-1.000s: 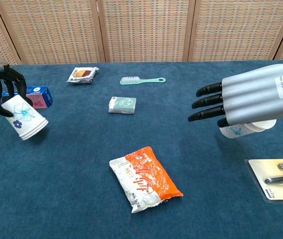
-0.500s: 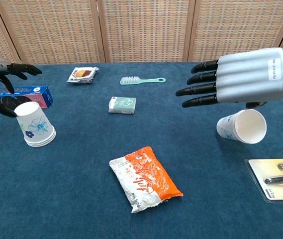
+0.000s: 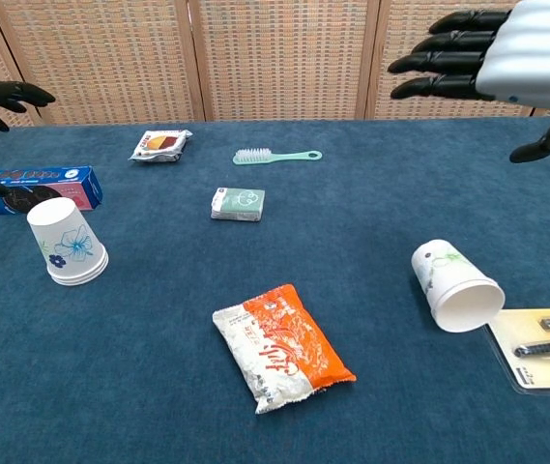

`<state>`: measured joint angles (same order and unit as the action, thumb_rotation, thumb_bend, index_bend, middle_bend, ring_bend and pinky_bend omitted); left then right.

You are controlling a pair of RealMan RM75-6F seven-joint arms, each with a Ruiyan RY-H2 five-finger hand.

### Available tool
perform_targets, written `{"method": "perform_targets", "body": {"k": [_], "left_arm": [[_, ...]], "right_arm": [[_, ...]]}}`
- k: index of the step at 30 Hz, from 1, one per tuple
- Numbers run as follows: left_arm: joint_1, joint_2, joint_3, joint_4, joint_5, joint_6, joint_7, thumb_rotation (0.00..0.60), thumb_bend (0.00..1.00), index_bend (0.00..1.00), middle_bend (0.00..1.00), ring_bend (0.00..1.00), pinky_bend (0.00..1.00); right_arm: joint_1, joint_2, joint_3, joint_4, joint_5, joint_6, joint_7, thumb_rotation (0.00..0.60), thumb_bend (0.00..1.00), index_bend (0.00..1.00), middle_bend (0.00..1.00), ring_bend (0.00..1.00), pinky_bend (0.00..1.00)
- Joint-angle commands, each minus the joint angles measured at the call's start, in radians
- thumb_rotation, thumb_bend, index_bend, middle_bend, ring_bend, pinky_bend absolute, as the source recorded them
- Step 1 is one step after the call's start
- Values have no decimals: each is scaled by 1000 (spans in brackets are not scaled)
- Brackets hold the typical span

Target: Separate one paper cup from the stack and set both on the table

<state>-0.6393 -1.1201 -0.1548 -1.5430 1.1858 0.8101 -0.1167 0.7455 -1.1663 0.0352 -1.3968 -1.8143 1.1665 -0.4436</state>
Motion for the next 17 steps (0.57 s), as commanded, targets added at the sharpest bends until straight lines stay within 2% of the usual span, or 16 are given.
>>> {"method": "perform_targets", "body": {"k": [1,8,17], "left_arm": [[37,26,9,-45,-8,56,21,600,69,0,0,0,1],[150,49,32,-147,0,257,83,600,69,0,0,0,0],[305,32,90,-223,64,518,210,600,68,0,0,0,0]], "right_arm": [[-82,17,20,-71,83,76,37,600,0,0,0,6,16],[-261,27,8,-189,206,242,150,600,0,0,0,0,0],[-456,18,-35,-222,282,395,293,600,0,0,0,0,0]]}}
